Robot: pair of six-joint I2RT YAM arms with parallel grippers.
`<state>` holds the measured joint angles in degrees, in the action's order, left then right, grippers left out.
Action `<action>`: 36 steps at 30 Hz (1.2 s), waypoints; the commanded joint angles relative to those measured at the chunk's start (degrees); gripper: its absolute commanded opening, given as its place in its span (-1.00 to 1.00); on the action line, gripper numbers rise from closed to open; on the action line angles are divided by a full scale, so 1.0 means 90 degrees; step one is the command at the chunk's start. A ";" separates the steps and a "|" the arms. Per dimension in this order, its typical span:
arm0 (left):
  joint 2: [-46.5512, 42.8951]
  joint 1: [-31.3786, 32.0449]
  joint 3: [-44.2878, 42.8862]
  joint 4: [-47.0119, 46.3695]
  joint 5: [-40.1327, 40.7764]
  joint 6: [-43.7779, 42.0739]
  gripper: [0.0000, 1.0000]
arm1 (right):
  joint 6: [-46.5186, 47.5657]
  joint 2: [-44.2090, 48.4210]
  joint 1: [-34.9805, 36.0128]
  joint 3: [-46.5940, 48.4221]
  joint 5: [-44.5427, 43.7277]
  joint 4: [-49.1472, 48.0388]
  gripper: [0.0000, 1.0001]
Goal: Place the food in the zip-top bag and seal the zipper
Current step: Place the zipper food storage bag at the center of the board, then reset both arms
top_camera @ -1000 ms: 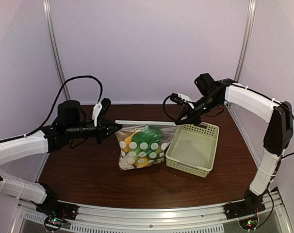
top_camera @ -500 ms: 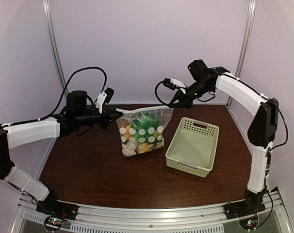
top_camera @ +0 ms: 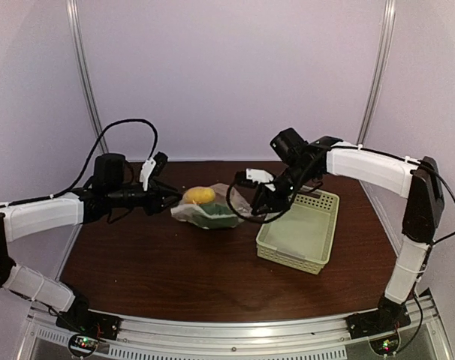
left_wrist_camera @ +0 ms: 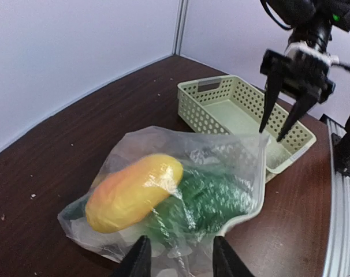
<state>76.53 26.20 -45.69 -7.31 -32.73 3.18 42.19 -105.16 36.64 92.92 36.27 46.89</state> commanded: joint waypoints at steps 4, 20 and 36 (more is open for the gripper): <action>-0.2280 0.0086 0.0751 0.0959 -0.0023 -0.0061 0.04 | 0.0082 0.1242 0.0729 -0.1074 -0.0208 0.0148 -0.23; -0.1443 0.0078 -0.1071 0.2294 0.4072 0.0292 0.56 | -0.2913 0.2992 -0.2447 -0.1282 -0.0254 -0.1508 0.99; -0.1099 0.0072 -0.1235 0.2114 0.4929 0.0541 0.95 | -0.4473 0.5012 -0.3205 -0.3508 -0.3508 -0.3491 0.99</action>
<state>65.98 26.79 -57.04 13.80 10.46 6.79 4.21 -62.74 8.23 63.40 9.19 19.42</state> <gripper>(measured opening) 0.976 0.993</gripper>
